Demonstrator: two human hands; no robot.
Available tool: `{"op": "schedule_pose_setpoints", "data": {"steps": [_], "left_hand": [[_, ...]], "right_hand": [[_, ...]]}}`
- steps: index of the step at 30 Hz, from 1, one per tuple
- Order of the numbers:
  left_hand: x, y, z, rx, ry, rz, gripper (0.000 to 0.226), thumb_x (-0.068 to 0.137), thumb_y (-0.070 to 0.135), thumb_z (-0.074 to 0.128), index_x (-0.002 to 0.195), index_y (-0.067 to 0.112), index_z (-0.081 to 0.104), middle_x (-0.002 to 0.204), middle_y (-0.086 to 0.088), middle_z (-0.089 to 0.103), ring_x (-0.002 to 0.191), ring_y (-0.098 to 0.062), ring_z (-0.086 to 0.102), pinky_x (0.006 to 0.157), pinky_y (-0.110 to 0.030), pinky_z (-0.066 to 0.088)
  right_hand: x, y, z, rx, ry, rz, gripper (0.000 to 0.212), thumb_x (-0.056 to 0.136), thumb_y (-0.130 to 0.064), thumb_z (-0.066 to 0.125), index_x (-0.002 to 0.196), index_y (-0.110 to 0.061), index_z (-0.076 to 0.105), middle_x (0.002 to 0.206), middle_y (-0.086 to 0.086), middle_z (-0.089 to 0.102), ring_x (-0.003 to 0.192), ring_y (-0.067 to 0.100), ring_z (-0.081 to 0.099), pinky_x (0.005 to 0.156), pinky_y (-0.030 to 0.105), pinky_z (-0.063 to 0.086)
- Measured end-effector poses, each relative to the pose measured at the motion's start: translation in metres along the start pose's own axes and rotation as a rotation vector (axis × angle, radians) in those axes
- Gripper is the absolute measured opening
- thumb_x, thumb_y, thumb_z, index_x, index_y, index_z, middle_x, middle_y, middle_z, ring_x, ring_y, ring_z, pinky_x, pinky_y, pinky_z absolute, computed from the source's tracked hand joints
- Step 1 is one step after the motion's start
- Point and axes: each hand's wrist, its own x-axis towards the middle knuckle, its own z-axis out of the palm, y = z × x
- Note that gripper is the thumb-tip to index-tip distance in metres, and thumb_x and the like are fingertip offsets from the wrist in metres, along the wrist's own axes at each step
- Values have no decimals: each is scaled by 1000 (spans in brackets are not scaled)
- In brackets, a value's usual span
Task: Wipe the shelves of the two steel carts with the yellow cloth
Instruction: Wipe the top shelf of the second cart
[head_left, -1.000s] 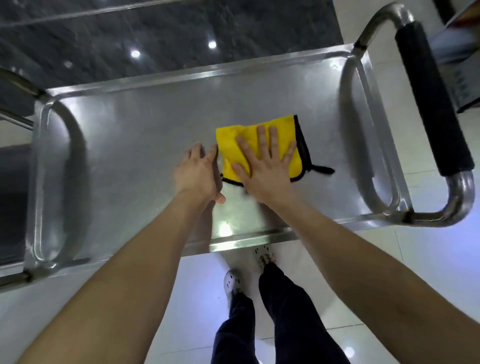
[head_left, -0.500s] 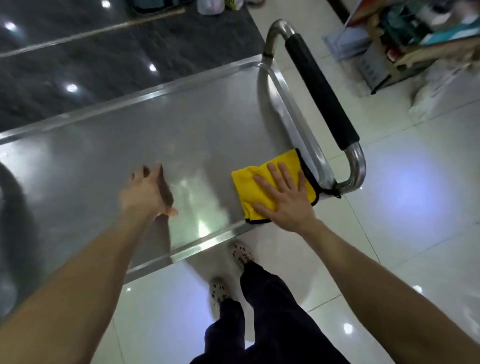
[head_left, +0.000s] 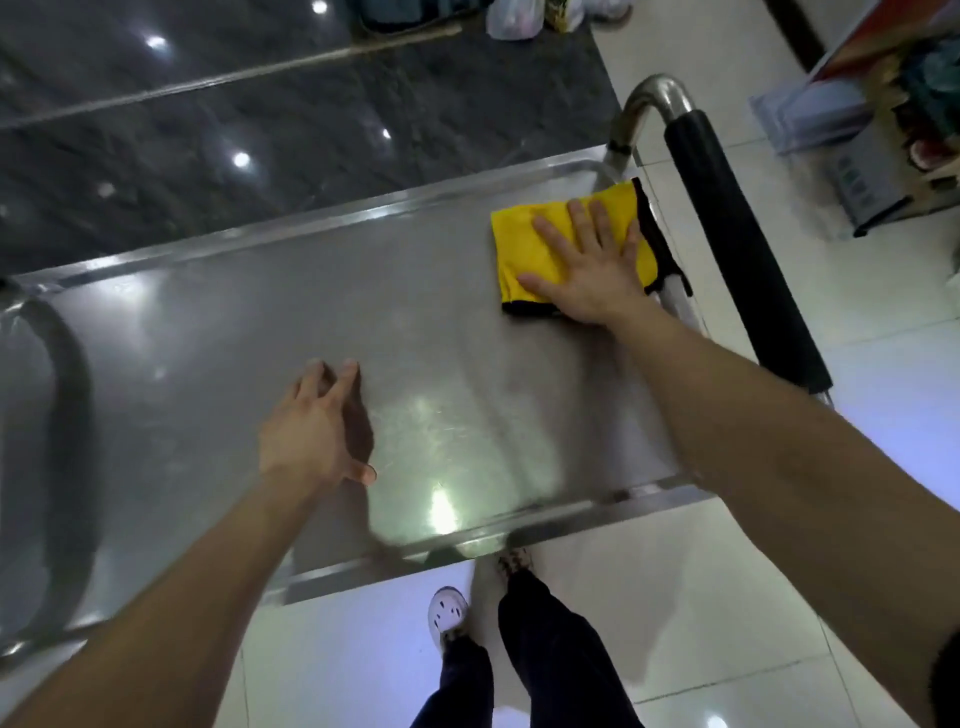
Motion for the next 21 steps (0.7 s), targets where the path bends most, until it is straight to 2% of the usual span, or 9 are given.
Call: {"op": "schedule_pose_setpoints", "data": {"steps": [4,8,14,18,21], "left_hand": [[6,2,0,-24,30,-35,159,44,57,106,171,42,12,177,-3,13,160,-31,22,113,-51,48],[8,2,-2,-14,63,-38,158,41,56,106,170,43,16,171,0,20,153,-31,32,108,-49,52],[5,4,-10,-40,27,-43,156,45,54,107,171,41,15,175,-3,19,158,-31,27,114,-52,49],[4,1,-9,-26,57,-22,154,43,57,105,170,41,20,171,-4,27,154,-31,33,111,-50,50],[1,-1,-7,-30,93,7,149,45,59,104,169,38,24,168,-5,32,151,-31,38,107,-48,52]], "right_hand": [[74,-36,-8,-18,-25,12,100,79,-103,12,165,-56,-6,180,5,-15,164,34,-18,120,78,-13],[67,-61,9,-22,9,-25,92,89,-96,14,167,-52,-2,180,9,-11,164,39,-15,118,82,-10],[-62,-91,63,-75,146,-230,84,99,-84,27,170,-42,17,180,14,3,165,41,-2,121,80,1],[-176,-107,107,-4,252,-393,84,99,-82,41,169,-38,27,180,14,8,165,43,3,120,81,7],[-232,-120,125,-6,242,-452,83,99,-80,46,168,-38,31,180,14,8,165,44,4,119,82,10]]}}
